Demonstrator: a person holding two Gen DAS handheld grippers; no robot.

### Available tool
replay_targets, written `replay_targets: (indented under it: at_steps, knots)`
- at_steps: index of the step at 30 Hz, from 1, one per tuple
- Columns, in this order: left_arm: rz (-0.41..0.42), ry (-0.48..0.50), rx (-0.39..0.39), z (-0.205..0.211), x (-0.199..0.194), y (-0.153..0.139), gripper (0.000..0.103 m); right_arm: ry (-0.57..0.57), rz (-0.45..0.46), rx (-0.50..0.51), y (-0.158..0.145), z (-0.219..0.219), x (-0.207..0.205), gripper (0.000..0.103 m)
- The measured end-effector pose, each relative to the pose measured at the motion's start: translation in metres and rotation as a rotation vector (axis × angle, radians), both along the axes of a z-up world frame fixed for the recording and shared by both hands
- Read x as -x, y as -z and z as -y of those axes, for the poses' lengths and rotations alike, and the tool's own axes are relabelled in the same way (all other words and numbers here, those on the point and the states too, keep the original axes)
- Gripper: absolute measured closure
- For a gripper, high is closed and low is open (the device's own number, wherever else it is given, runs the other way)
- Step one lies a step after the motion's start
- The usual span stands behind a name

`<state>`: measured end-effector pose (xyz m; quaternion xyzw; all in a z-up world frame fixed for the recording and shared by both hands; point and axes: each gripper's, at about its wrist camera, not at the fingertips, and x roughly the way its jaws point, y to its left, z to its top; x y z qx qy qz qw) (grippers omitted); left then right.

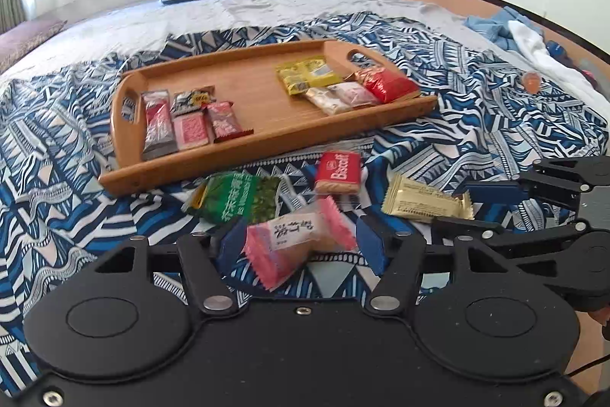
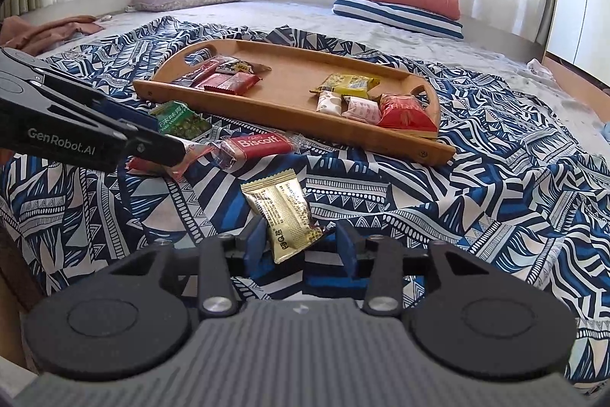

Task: Organize snacks
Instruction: 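Grasp the pink packet with the left gripper while the right gripper closes in on the gold packet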

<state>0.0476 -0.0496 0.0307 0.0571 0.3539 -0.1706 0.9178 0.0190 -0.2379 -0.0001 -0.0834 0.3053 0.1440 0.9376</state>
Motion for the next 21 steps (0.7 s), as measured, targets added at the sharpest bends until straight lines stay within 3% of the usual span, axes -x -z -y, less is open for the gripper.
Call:
replay_targets:
  at_steps: [4,8,9,14,16,17,21]
  knots:
    - [-0.072,-0.043,0.053,-0.005,-0.007,0.009,0.022,0.008,-0.002,-0.007,0.001,0.0,-0.001,0.043]
    - [-0.084,-0.06,0.055,-0.001,-0.012,0.016,0.022,0.013,-0.003,-0.011,0.003,0.001,-0.002,0.042]
    - [-0.087,-0.062,0.055,0.001,-0.014,0.018,0.023,0.013,-0.003,-0.01,0.003,0.001,-0.002,0.042]
    - [-0.073,-0.061,0.045,0.004,-0.014,0.019,0.053,0.022,-0.006,-0.026,0.006,0.001,-0.004,0.042]
    - [-0.069,-0.049,0.037,0.005,-0.012,0.016,0.054,0.021,-0.01,-0.034,0.007,-0.001,-0.003,0.048]
    - [-0.069,-0.046,0.035,0.005,-0.012,0.015,0.054,0.018,-0.005,-0.031,0.007,-0.002,-0.003,0.058]
    - [-0.073,-0.046,0.045,0.001,-0.009,0.01,0.056,0.02,0.003,-0.046,0.003,-0.001,0.0,0.063]
